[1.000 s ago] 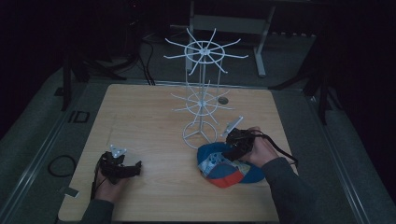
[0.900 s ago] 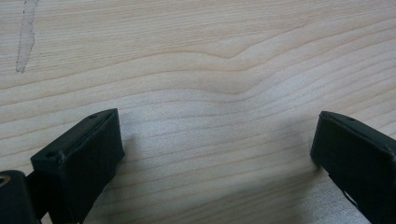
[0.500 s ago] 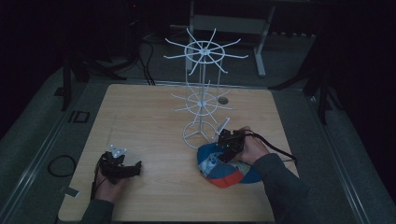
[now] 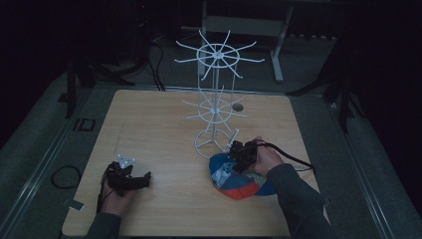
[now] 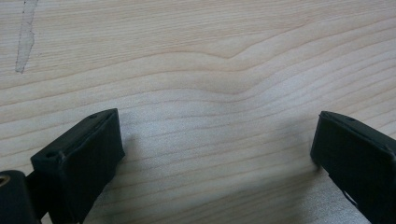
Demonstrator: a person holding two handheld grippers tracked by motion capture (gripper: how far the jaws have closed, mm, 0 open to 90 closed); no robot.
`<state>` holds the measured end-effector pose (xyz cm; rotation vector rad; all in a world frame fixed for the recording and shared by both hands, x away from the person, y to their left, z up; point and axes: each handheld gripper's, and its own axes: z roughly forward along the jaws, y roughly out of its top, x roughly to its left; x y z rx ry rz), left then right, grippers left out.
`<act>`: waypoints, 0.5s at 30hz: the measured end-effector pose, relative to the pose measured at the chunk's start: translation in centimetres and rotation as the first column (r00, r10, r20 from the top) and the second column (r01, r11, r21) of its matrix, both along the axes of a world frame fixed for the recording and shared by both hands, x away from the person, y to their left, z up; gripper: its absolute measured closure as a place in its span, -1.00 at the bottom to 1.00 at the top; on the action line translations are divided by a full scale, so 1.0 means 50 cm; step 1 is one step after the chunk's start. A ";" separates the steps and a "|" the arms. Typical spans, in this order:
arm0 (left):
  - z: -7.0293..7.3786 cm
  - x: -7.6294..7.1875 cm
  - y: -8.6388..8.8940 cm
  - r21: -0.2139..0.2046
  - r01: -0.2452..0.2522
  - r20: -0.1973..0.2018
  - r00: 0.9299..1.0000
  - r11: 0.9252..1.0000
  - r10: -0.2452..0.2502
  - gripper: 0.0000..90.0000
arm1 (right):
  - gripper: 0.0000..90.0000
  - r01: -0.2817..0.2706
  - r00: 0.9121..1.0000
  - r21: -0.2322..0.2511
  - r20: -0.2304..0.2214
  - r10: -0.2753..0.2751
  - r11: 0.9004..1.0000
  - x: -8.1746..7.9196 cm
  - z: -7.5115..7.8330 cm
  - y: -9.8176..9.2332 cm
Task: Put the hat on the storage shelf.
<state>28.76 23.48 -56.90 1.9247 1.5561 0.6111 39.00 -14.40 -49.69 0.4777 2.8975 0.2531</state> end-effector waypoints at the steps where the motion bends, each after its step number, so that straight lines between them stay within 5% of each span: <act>1: 0.000 0.000 0.000 -0.002 -0.002 0.002 1.000 1.000 0.002 -0.94 | 0.33 -0.003 1.000 -0.001 -0.001 0.003 1.000 -0.001 0.000 -0.001; 7: 0.000 0.000 0.000 -0.002 -0.002 0.002 1.000 1.000 0.002 -0.94 | 0.83 -0.017 1.000 0.020 0.025 0.017 1.000 -0.009 0.012 -0.013; 15: 0.000 0.000 0.000 0.000 0.000 0.000 1.000 1.000 0.000 -0.94 | 0.95 0.001 0.999 0.076 0.035 -0.004 0.997 -0.025 0.043 -0.059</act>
